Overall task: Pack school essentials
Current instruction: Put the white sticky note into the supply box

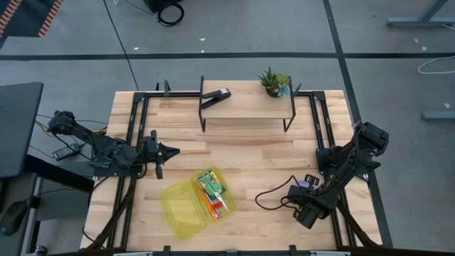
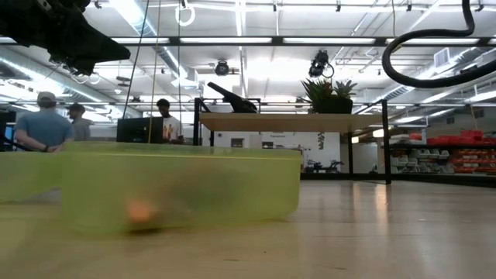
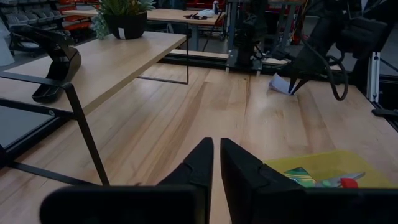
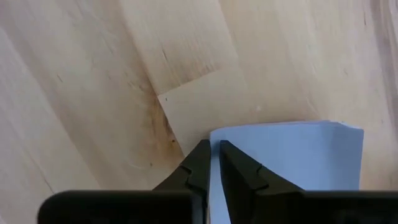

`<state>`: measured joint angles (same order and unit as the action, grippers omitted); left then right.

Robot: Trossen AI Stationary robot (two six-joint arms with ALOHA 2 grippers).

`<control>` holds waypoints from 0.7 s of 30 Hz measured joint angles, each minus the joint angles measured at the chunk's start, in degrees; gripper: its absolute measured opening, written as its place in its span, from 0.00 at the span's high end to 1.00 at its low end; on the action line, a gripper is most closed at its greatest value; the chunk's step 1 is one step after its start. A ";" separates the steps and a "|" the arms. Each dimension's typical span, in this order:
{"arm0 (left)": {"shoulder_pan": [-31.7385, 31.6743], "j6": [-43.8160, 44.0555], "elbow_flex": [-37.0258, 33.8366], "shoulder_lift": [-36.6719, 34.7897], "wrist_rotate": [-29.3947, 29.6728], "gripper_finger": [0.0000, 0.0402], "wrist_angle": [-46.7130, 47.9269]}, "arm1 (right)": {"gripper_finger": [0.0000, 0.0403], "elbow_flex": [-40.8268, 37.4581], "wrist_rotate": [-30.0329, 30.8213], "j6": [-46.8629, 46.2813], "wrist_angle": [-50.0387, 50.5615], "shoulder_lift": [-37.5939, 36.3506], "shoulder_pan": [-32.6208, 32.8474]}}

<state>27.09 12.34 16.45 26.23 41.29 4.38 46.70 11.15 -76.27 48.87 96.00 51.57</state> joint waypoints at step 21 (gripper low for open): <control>-0.01 0.02 0.00 0.01 -0.01 0.91 0.00 | 0.98 1.22 1.71 0.46 1.15 0.09 -0.15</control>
<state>27.08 12.36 16.45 26.24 41.29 4.38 47.92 12.86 -75.81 50.02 96.09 51.43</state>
